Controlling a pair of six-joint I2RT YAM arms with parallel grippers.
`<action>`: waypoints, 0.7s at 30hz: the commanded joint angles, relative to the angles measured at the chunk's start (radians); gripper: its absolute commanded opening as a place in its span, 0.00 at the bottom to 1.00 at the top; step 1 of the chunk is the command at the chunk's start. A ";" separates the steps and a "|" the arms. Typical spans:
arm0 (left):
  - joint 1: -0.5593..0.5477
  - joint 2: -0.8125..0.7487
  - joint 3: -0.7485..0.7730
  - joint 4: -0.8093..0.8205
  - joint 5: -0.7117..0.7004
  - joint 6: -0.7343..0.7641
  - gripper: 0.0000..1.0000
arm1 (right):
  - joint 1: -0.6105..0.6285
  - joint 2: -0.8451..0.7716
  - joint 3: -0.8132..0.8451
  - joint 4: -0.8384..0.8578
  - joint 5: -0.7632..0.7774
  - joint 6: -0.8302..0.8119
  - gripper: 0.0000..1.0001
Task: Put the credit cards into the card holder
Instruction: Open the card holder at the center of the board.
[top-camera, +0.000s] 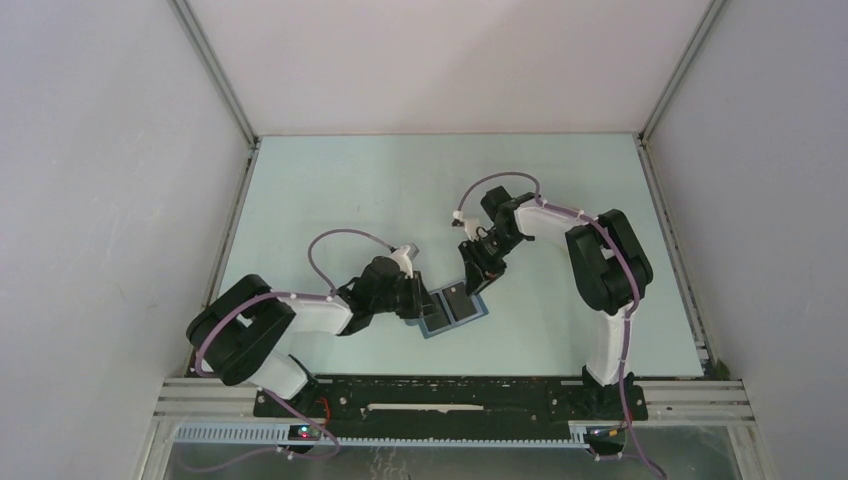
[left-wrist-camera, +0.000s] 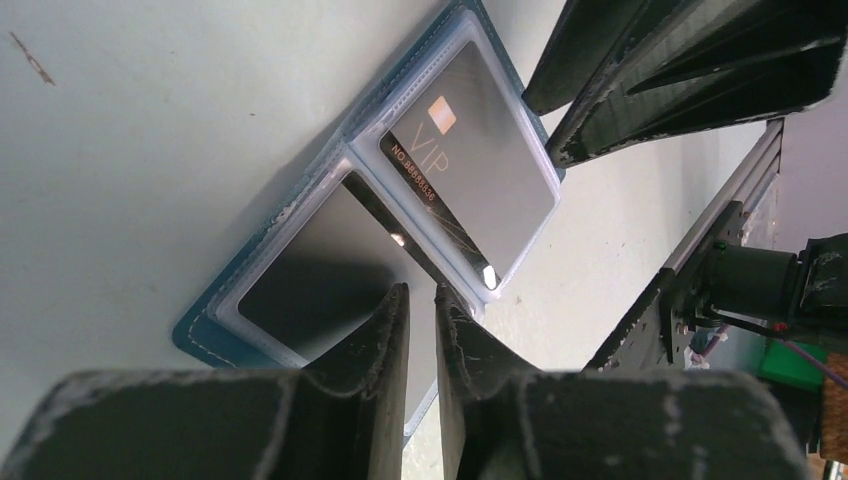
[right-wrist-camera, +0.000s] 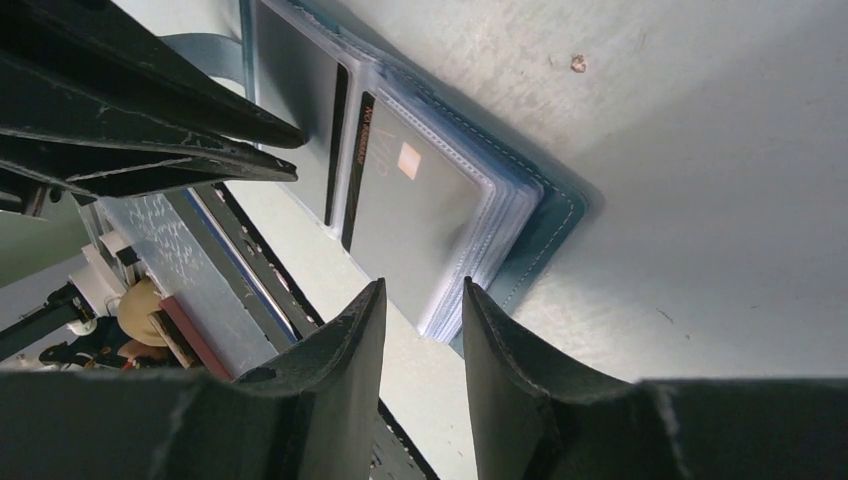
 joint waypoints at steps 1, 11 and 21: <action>-0.007 0.017 0.049 0.037 0.006 0.000 0.20 | 0.002 0.033 0.007 -0.017 -0.008 -0.008 0.43; -0.006 0.039 0.058 0.033 0.012 0.007 0.20 | -0.002 0.075 0.007 -0.023 -0.061 0.010 0.43; -0.006 0.045 0.060 0.032 0.010 0.010 0.20 | -0.018 0.017 0.013 -0.043 -0.159 -0.015 0.37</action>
